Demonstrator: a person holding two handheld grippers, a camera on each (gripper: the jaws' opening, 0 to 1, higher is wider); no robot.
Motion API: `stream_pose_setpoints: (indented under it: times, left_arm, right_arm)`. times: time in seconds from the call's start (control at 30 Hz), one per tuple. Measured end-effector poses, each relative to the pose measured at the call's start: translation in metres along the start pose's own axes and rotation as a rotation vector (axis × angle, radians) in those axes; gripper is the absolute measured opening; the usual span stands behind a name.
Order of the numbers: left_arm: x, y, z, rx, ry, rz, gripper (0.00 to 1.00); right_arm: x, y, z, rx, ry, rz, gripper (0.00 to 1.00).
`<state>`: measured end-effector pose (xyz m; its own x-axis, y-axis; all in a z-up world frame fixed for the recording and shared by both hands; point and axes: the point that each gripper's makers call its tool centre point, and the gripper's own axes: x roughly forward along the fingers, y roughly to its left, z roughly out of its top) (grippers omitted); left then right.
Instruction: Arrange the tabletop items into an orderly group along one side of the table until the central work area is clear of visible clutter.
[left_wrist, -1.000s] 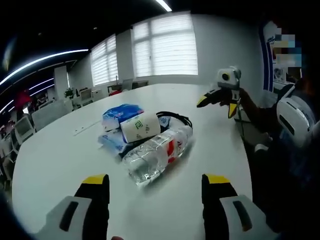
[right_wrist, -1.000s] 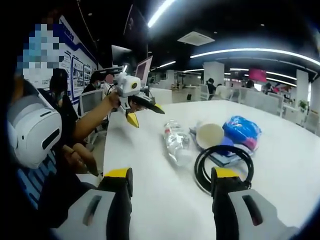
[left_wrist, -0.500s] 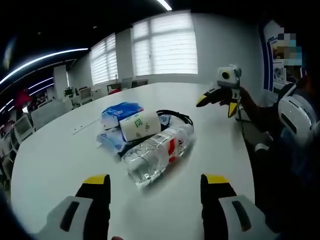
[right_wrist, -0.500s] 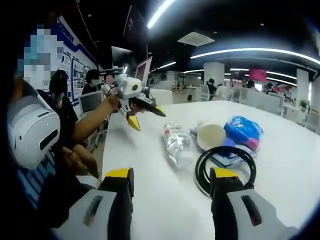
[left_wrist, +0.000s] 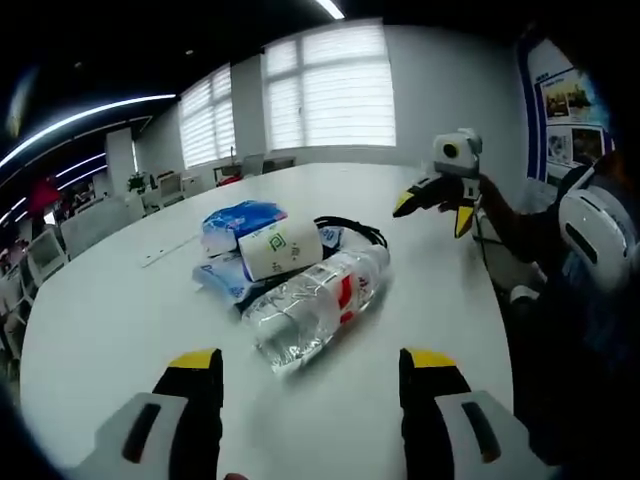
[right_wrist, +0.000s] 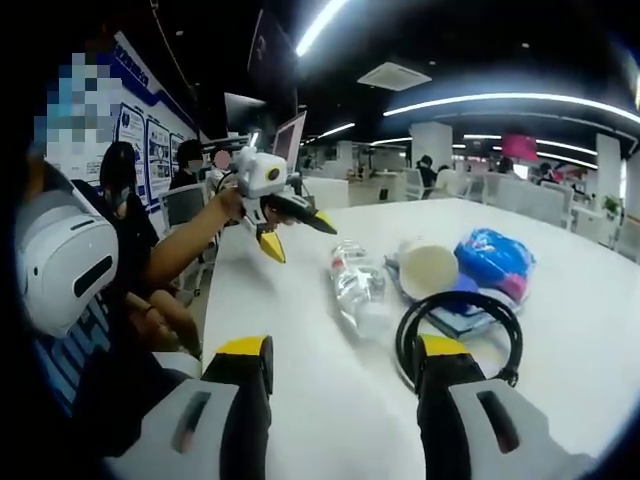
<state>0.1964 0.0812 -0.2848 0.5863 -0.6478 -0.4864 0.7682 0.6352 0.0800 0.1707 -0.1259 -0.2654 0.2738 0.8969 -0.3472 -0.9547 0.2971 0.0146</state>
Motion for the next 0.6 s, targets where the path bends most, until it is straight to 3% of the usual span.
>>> stream_pose_setpoints:
  times: [0.6]
  left_arm:
    - [0.0063, 0.0015, 0.0013, 0.012, -0.002, -0.009, 0.68]
  right_arm:
    - [0.0107, -0.0014, -0.0021, 0.012, 0.000, 0.010, 0.49]
